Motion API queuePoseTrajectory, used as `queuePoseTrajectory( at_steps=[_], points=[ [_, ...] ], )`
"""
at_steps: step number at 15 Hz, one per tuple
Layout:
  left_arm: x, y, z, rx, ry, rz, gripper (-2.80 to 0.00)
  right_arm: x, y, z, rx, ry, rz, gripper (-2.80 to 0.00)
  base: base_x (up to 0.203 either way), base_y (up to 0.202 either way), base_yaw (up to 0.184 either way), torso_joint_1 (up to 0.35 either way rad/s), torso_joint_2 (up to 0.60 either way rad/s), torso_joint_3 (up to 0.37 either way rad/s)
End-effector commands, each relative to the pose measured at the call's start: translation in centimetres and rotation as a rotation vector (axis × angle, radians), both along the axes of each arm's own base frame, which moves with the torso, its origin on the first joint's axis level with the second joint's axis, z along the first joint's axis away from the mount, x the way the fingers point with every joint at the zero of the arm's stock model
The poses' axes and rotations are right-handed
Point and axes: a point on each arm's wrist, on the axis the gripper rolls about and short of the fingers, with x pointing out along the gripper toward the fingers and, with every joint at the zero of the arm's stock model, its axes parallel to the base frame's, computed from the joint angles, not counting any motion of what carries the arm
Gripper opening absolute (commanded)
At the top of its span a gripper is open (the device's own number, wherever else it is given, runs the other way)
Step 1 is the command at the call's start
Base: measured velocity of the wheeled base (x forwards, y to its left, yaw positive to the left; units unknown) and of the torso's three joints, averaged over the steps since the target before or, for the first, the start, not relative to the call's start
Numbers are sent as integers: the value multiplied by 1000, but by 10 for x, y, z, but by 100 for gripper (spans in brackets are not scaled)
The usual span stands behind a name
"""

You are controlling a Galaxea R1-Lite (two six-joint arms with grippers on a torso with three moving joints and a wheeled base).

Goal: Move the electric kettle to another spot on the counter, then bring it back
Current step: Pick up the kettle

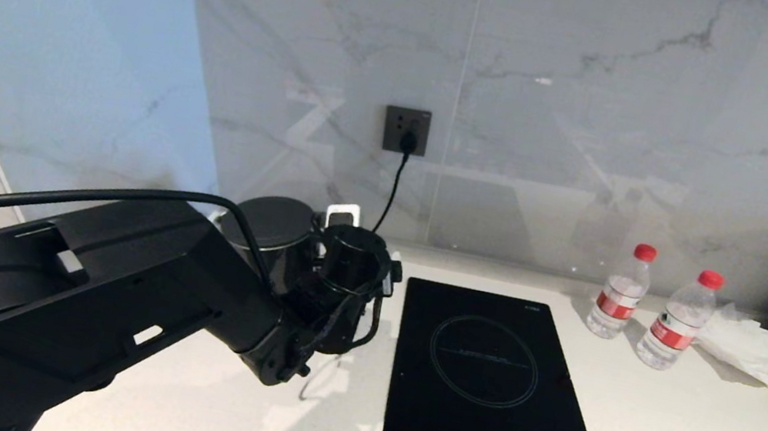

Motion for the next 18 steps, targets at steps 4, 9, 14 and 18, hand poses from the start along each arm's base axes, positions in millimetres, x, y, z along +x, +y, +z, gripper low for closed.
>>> queuePoseTrajectory(
  at_steps=[4,9,14,18],
  points=[
    [-1,-1,4,-7,-10,1,0,0,0,0,0,0,0,-280,0,0,0,0,0,0],
    [-2,-2,0,20,1,1,0,0,0,0,0,0,-1,-280,0,0,0,0,0,0],
    [0,2,3,32,-10,5,0,0,0,0,0,0,0,-280,0,0,0,0,0,0],
    [0,1,0,38,-3,4,0,0,0,0,0,0,-1,-280,0,0,0,0,0,0]
  ],
)
